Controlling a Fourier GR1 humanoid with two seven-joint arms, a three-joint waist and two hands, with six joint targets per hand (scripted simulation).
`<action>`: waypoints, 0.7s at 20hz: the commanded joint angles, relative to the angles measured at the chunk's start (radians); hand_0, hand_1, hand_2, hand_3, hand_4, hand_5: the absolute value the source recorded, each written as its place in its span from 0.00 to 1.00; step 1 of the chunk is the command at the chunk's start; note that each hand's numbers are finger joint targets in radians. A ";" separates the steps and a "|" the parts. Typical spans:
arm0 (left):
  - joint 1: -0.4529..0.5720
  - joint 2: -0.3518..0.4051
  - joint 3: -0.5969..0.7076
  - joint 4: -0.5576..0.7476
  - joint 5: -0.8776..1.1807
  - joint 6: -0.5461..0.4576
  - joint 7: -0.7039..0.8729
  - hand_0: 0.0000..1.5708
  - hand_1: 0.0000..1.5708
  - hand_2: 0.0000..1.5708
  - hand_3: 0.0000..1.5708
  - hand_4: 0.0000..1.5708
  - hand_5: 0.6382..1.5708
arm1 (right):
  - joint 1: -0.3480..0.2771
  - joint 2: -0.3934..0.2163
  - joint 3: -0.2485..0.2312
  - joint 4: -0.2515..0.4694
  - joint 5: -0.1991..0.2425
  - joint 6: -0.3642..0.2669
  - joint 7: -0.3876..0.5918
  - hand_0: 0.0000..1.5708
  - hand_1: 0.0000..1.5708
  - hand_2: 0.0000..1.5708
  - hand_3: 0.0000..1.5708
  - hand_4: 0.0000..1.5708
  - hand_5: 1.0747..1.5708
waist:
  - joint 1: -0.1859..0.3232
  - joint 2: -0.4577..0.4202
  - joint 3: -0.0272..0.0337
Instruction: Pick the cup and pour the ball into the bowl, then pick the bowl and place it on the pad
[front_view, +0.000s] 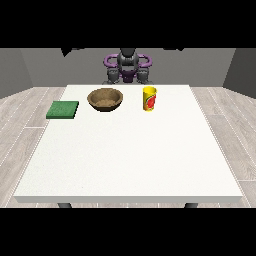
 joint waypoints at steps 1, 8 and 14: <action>0.026 0.028 0.065 0.038 0.047 -0.059 -0.111 0.00 0.00 0.00 0.00 0.00 0.97 | -0.001 -0.033 -0.064 -0.002 -0.055 0.058 -0.029 0.00 0.00 0.00 0.00 0.00 1.00 | -0.005 0.079 0.0017; -0.113 0.012 0.078 0.200 -0.025 -0.020 -0.313 0.00 0.00 0.00 0.00 0.00 0.95 | -0.077 0.045 0.004 0.016 0.019 0.024 -0.123 0.00 0.00 0.00 0.00 0.00 1.00 | -0.050 0.227 0.0015; -0.091 -0.046 0.064 0.382 -0.076 -0.005 -0.544 0.00 0.00 0.00 0.00 0.00 0.95 | -0.123 0.021 -0.020 0.049 0.018 0.044 -0.143 0.00 0.00 0.00 0.00 0.00 1.00 | -0.057 0.287 0.0011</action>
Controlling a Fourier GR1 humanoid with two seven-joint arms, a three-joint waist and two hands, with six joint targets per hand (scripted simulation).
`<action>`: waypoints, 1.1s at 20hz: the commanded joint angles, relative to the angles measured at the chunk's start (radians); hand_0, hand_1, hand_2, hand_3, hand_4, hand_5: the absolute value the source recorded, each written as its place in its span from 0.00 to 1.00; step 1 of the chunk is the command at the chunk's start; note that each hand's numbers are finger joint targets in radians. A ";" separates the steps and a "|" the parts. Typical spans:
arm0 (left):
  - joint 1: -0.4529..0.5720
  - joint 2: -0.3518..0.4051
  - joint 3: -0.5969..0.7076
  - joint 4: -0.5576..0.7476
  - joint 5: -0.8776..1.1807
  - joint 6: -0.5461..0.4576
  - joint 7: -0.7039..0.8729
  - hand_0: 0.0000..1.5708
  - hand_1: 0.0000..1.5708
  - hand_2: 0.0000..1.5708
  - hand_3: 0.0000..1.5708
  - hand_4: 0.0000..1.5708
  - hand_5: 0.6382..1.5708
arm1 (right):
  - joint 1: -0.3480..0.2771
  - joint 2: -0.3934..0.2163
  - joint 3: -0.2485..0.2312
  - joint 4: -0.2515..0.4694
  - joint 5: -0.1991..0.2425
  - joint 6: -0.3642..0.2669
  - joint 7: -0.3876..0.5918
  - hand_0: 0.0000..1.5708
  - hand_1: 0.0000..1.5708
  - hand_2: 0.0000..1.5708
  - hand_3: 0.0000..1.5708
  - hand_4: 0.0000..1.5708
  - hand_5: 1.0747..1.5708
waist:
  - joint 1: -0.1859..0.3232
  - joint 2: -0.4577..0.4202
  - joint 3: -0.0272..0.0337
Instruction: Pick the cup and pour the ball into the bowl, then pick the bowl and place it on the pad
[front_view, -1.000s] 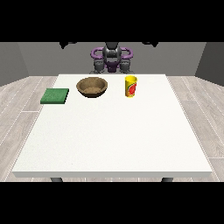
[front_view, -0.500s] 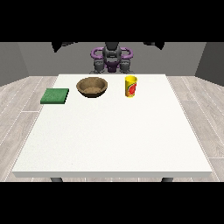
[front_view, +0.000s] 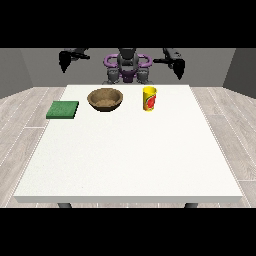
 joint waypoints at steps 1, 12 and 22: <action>-0.041 -0.030 -0.010 0.147 -0.038 0.027 -0.122 0.00 0.00 0.00 0.00 0.00 0.95 | -0.027 -0.001 -0.003 0.043 0.015 0.010 -0.024 0.00 0.00 0.00 0.00 0.00 1.00 | -0.008 0.022 -0.0002; -0.179 -0.089 -0.004 0.506 -0.086 0.157 -0.450 0.00 0.00 0.00 0.00 0.00 0.94 | -0.091 -0.033 -0.047 0.102 -0.032 0.077 -0.094 0.00 0.00 0.00 0.00 0.00 1.00 | -0.072 0.138 -0.0003; -0.302 -0.035 0.052 0.820 -0.069 0.151 -0.613 0.00 0.00 0.00 0.00 0.00 0.95 | -0.086 -0.015 -0.021 0.144 0.016 0.090 -0.156 0.00 0.00 0.00 0.00 0.00 1.00 | -0.074 0.140 -0.0005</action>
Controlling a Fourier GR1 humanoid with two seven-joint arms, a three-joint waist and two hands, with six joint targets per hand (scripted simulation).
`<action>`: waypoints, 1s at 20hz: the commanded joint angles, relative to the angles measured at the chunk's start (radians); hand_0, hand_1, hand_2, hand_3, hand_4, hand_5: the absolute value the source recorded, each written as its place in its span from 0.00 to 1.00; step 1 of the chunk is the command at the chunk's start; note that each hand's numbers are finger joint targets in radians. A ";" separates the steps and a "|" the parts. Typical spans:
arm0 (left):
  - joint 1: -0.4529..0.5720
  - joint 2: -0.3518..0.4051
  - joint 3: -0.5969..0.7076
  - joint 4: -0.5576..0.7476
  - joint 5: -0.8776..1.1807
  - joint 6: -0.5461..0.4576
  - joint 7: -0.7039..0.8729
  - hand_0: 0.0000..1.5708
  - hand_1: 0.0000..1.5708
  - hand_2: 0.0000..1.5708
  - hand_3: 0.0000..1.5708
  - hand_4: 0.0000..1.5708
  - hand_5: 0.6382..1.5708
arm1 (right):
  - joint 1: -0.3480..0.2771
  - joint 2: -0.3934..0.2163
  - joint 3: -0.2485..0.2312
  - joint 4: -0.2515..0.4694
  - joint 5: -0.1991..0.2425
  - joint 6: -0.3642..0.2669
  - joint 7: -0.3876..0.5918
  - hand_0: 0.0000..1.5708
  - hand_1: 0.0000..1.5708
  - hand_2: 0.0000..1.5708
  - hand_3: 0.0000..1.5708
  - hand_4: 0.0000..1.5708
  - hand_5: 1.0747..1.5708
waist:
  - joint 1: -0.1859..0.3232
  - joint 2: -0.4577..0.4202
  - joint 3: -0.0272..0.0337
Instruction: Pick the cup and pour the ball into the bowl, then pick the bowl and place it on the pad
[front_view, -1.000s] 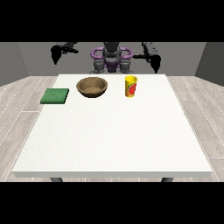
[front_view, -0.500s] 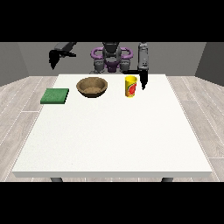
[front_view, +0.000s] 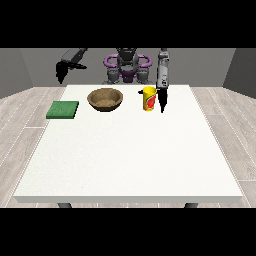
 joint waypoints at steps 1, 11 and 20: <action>-0.088 0.014 0.034 0.104 0.010 0.023 -0.075 0.00 0.00 0.00 0.00 0.00 0.95 | -0.040 -0.020 -0.017 0.028 -0.003 0.026 -0.058 0.00 0.00 0.00 0.00 0.00 1.00 | -0.024 0.066 -0.0002; -0.049 -0.025 -0.017 0.166 -0.136 0.324 -0.193 0.83 0.83 1.00 1.00 0.91 0.66 | -0.048 -0.049 -0.024 0.027 -0.007 0.047 -0.044 0.00 0.00 0.00 0.00 0.00 1.00 | -0.084 0.085 0.0001; -0.025 0.060 -0.137 0.104 -0.250 0.322 0.071 0.85 0.85 1.00 1.00 0.98 0.71 | -0.019 -0.113 -0.098 0.192 -0.036 0.081 0.001 0.00 0.00 0.00 0.00 0.00 1.00 | 0.016 -0.141 0.0017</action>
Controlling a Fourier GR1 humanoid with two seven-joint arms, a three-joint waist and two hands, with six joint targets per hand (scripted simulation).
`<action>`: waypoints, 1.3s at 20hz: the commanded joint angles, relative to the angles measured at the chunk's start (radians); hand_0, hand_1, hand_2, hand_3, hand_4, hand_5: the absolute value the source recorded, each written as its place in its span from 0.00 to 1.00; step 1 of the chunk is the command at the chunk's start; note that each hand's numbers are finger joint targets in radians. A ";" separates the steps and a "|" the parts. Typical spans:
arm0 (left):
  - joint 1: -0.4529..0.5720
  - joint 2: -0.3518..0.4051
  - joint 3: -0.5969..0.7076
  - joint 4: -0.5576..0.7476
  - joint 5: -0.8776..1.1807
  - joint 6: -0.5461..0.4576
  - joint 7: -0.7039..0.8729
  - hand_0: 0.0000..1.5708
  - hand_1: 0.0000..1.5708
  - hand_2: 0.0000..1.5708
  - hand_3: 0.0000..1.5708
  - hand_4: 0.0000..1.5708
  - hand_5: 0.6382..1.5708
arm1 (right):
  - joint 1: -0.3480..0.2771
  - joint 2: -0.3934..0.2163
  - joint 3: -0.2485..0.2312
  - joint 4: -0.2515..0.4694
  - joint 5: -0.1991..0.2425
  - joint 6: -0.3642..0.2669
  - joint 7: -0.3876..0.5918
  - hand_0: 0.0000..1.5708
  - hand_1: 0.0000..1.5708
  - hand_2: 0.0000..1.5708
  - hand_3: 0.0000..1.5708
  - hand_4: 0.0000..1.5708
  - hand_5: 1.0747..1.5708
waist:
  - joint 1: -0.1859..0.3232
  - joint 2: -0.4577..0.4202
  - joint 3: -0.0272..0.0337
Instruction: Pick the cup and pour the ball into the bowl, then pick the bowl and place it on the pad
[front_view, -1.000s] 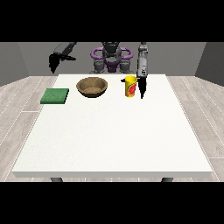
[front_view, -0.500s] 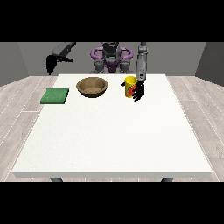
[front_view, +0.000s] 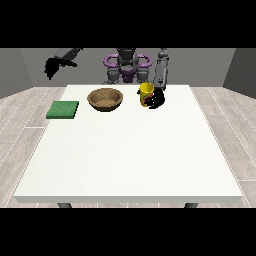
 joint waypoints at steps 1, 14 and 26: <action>-0.038 0.066 -0.084 -0.003 -0.119 0.062 0.215 0.86 0.86 1.00 1.00 0.99 0.72 | 0.027 0.010 0.000 0.076 0.018 -0.018 0.028 0.00 0.00 0.00 0.00 0.00 1.00 | 0.040 -0.146 -0.0055; -0.309 0.255 -0.276 0.028 -0.487 0.099 0.737 0.95 0.95 1.00 1.00 0.96 0.67 | 0.026 -0.012 -0.015 0.200 0.014 0.031 -0.003 0.00 0.00 0.00 0.00 0.00 0.99 | 0.048 -0.206 -0.0067; -0.443 0.203 -0.452 0.043 -0.826 0.089 1.031 0.99 0.99 1.00 1.00 1.00 0.61 | 0.006 -0.060 -0.044 0.277 -0.006 0.093 -0.043 0.00 0.00 0.00 0.00 0.00 1.00 | 0.027 -0.212 -0.0066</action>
